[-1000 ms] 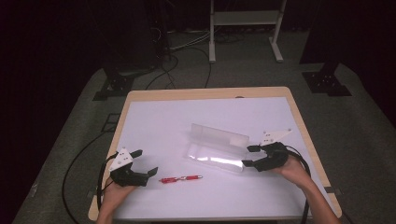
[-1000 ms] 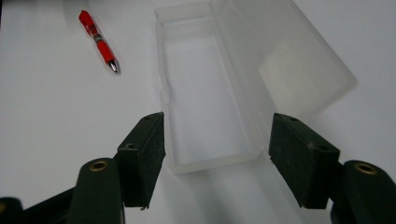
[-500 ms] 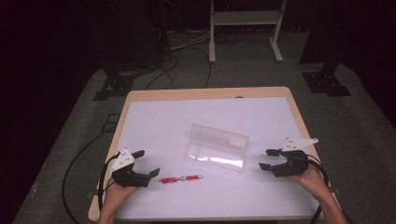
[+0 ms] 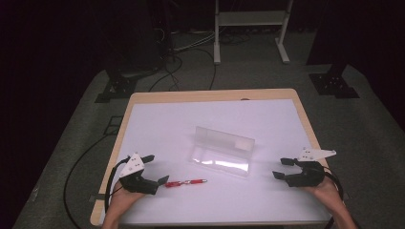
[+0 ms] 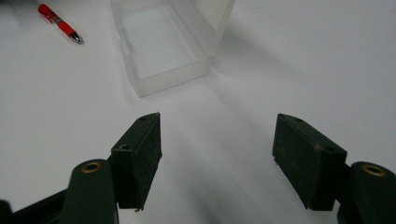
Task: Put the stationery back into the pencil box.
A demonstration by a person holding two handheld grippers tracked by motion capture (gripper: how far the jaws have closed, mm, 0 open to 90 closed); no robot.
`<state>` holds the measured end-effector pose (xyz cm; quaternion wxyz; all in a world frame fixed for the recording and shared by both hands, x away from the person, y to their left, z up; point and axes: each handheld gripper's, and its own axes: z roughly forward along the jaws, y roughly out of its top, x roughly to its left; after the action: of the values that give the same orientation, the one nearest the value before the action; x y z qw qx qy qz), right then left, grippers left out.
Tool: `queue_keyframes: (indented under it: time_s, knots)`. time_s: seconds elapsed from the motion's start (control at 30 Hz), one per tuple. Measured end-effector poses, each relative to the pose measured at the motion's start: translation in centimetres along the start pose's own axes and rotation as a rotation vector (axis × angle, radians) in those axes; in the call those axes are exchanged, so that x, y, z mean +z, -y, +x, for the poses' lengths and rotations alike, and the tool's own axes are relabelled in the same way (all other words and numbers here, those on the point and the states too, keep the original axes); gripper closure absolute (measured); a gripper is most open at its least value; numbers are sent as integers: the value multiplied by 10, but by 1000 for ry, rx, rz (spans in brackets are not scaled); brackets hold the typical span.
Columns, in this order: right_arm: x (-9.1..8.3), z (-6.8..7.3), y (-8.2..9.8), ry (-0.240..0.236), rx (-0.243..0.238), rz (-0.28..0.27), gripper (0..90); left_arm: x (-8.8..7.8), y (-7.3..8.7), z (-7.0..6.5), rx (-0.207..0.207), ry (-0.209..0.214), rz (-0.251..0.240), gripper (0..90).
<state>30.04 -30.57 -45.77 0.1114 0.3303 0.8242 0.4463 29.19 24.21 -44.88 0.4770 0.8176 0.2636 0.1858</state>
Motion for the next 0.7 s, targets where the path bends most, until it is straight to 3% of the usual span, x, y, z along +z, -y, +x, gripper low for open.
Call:
queue_keyframes:
  time_s: [0.33, 0.57, 0.7]
  knots:
    - [-4, -1, 7, 5, 8, -9, 318, 10, -7, -8, 31, 61, 40, 49]
    - [-3, -3, 10, 10, 14, -5, 308, 14, -12, -15, 59, 143, 34, 95]
    - [-3, -2, 12, 14, 14, -7, 292, 18, -15, -18, 73, 173, 58, 118]
